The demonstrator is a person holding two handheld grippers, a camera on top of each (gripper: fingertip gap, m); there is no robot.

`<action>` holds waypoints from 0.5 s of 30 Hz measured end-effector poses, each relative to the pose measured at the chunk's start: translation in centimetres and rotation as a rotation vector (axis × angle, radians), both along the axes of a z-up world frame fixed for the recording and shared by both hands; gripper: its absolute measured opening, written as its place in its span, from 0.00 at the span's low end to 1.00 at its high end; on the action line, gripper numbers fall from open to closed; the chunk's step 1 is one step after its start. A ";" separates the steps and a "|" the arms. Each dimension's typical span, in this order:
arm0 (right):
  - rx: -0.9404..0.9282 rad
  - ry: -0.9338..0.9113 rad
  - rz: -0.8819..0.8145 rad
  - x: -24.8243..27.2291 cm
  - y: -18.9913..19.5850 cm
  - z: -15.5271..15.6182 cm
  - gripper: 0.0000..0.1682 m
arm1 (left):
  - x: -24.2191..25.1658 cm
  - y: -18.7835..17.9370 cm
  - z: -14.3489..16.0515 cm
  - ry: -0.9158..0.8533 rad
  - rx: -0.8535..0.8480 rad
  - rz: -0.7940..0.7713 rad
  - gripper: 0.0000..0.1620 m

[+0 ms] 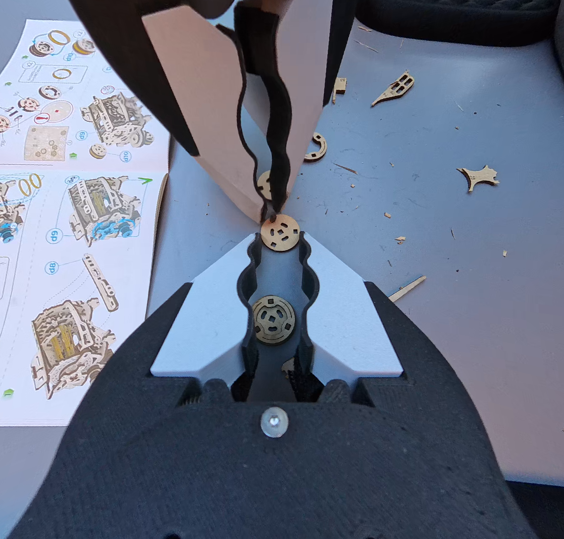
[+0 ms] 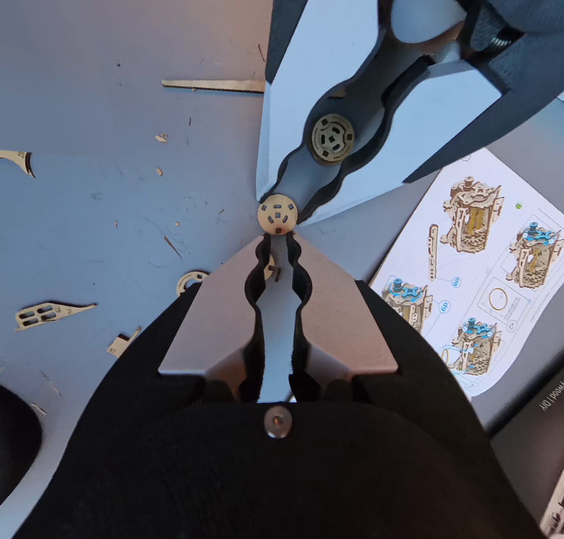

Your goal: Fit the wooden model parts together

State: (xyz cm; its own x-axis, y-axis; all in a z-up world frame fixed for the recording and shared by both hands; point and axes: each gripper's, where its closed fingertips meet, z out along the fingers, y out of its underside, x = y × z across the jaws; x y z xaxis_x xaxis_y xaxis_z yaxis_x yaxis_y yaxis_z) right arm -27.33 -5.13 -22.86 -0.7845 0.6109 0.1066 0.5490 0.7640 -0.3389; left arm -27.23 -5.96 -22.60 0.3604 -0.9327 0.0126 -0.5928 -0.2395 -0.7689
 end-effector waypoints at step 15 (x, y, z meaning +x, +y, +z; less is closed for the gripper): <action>0.030 -0.058 -0.016 -0.4 -0.5 0.7 0.01 | 0.0 0.0 0.0 0.000 0.000 0.000 0.14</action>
